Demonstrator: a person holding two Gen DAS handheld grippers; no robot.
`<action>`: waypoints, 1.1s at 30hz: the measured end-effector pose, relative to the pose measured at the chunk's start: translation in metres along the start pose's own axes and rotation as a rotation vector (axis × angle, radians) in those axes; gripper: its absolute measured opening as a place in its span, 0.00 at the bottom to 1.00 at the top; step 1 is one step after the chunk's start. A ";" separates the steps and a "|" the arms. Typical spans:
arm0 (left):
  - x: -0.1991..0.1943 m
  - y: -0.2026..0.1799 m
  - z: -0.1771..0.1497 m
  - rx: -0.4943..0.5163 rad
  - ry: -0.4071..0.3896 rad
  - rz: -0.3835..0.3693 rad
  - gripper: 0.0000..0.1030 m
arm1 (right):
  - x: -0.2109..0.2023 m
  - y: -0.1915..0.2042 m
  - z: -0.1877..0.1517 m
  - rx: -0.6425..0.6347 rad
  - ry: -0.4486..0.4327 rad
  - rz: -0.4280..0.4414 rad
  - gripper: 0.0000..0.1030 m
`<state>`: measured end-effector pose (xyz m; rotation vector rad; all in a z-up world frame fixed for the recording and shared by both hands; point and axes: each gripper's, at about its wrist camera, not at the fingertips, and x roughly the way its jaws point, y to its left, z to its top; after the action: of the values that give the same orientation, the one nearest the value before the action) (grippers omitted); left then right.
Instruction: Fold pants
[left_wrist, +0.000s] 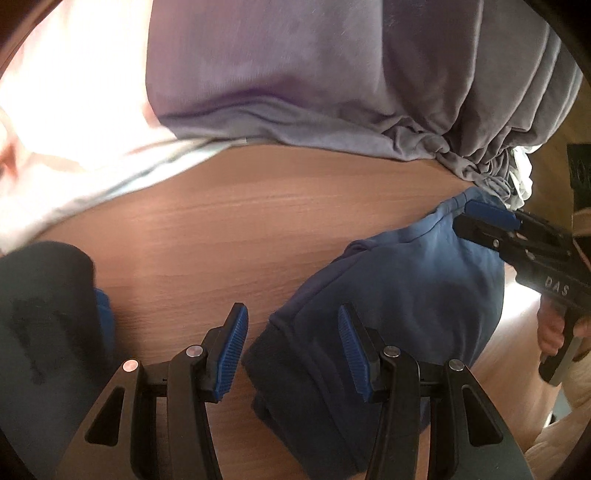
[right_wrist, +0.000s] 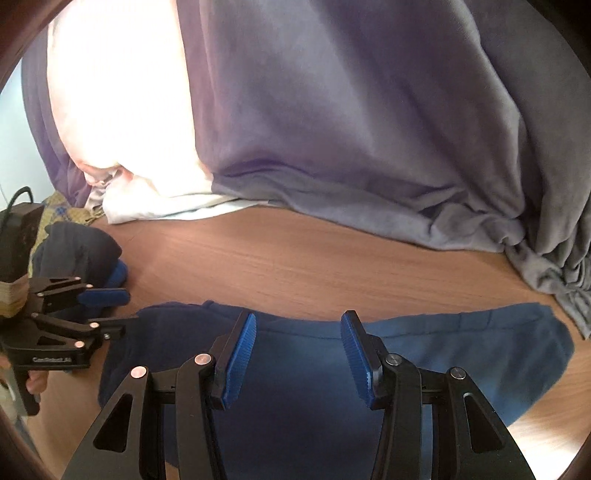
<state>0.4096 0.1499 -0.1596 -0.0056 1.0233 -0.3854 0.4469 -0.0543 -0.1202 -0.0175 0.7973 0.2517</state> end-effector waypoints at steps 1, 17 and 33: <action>0.004 0.002 0.000 -0.012 0.009 -0.018 0.48 | 0.002 0.001 0.000 0.003 0.006 -0.001 0.47; -0.030 -0.016 -0.009 -0.059 -0.023 0.033 0.16 | 0.009 0.010 -0.006 -0.001 0.034 0.007 0.47; -0.032 -0.044 -0.013 0.054 -0.050 0.230 0.47 | -0.028 -0.028 -0.026 0.086 0.027 -0.112 0.47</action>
<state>0.3705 0.1209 -0.1315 0.1492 0.9525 -0.2016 0.4162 -0.0905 -0.1212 0.0152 0.8308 0.1109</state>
